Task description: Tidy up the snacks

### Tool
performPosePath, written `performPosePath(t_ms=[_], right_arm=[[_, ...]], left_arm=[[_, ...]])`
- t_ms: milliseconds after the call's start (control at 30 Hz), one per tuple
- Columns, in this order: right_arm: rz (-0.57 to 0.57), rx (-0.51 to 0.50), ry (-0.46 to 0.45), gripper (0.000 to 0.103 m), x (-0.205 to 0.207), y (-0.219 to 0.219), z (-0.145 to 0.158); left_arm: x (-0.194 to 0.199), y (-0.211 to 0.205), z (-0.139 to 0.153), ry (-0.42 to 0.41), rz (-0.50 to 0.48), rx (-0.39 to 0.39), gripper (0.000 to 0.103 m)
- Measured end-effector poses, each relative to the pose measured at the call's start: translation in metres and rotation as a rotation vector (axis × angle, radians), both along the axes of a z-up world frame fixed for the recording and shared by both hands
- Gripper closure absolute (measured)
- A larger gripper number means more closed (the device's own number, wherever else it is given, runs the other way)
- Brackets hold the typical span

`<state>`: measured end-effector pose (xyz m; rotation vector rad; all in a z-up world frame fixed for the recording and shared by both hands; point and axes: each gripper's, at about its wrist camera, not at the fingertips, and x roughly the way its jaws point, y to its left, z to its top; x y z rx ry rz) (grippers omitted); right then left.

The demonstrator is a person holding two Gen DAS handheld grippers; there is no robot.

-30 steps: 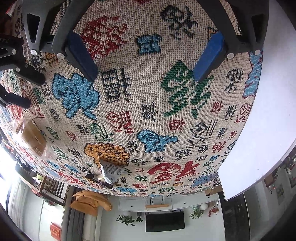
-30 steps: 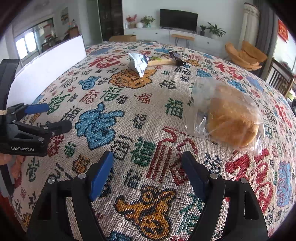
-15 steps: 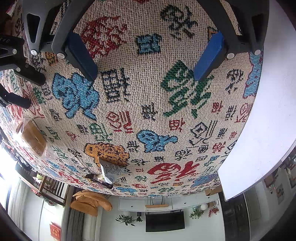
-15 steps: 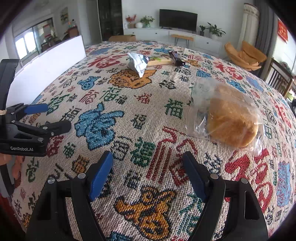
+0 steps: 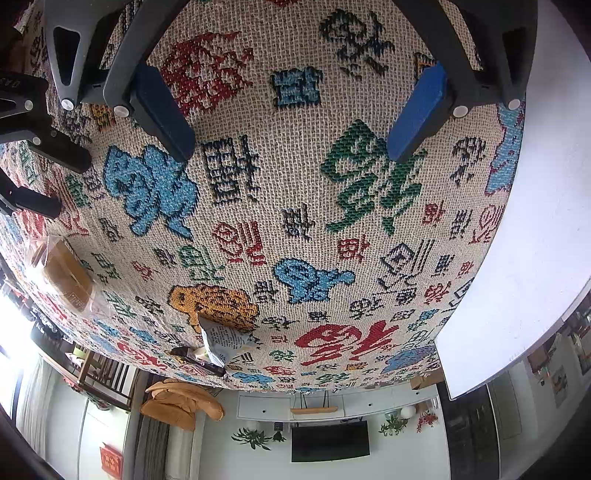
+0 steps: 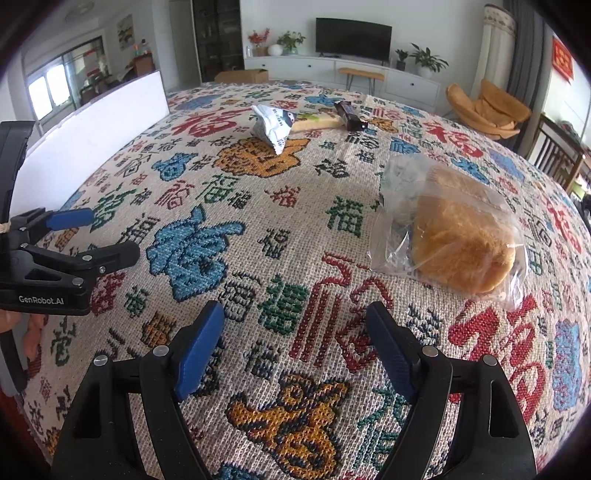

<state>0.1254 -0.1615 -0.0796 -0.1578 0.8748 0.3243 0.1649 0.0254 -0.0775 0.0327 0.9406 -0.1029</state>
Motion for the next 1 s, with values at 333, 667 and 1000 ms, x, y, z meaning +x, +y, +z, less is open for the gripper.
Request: performPosePath(t_ms=[333, 667, 1000], right_arm=[[0.0, 0.001, 0.001, 0.021, 0.0, -0.001, 0.0], [-0.003, 0.0, -0.001, 0.021, 0.0, -0.001, 0.0], [-0.004, -0.001, -0.001, 0.021, 0.0, -0.001, 0.0]], left_arm=[[0.0, -0.001, 0.0, 0.002, 0.0, 0.004, 0.0], [0.001, -0.001, 0.0, 0.003, 0.001, 0.005, 0.0], [0.012, 0.002, 0.007, 0.045, -0.074, -0.044, 0.0]])
